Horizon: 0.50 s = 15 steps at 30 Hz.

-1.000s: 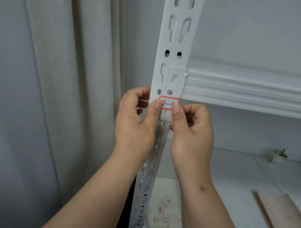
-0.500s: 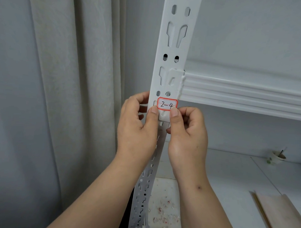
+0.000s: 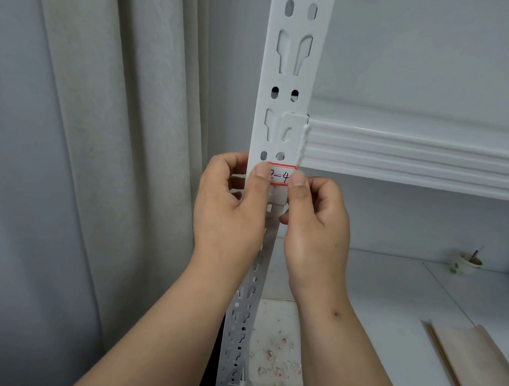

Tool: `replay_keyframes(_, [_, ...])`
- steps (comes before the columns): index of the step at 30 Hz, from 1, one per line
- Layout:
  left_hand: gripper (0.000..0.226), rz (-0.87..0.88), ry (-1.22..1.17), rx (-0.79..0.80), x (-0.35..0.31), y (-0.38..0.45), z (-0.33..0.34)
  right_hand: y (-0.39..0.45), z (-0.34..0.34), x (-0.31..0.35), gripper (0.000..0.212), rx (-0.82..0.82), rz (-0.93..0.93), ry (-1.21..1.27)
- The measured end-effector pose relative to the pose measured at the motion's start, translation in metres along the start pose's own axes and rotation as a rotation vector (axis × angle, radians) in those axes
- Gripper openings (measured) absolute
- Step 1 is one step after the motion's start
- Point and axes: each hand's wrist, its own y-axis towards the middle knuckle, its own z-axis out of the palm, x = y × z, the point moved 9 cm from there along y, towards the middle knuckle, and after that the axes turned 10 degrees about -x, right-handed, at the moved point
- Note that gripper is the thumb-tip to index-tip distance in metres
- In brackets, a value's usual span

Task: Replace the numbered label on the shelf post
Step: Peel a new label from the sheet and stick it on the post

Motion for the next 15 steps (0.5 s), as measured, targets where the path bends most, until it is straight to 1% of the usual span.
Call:
replay_keyframes(5, [0.012,-0.061,0.007,-0.014,0.003,0.001,0.003,0.004,0.006,-0.012,0.034,0.002,0.162,0.064])
replay_keyframes(7, [0.013,-0.103,-0.023,-0.001,0.005,0.001,0.005,0.004,0.009,-0.02,0.033,0.029,0.268,0.161])
replay_keyframes(9, [0.012,-0.16,-0.091,0.009,0.007,0.001,0.006,0.002,0.016,-0.027,0.034,0.089,0.383,0.315])
replay_keyframes(11, [0.012,-0.2,-0.149,0.013,0.008,0.0,0.007,0.001,0.021,-0.033,0.053,0.142,0.459,0.419])
replay_keyframes(12, [0.012,-0.211,-0.168,0.015,0.009,-0.001,0.007,0.0,0.022,-0.035,0.058,0.149,0.486,0.463])
replay_keyframes(13, [0.012,-0.215,-0.18,0.017,0.01,-0.002,0.008,0.0,0.023,-0.038,0.055,0.147,0.51,0.497])
replay_keyframes(15, [0.012,-0.211,-0.188,0.02,0.01,-0.004,0.008,-0.002,0.024,-0.042,0.036,0.157,0.551,0.543])
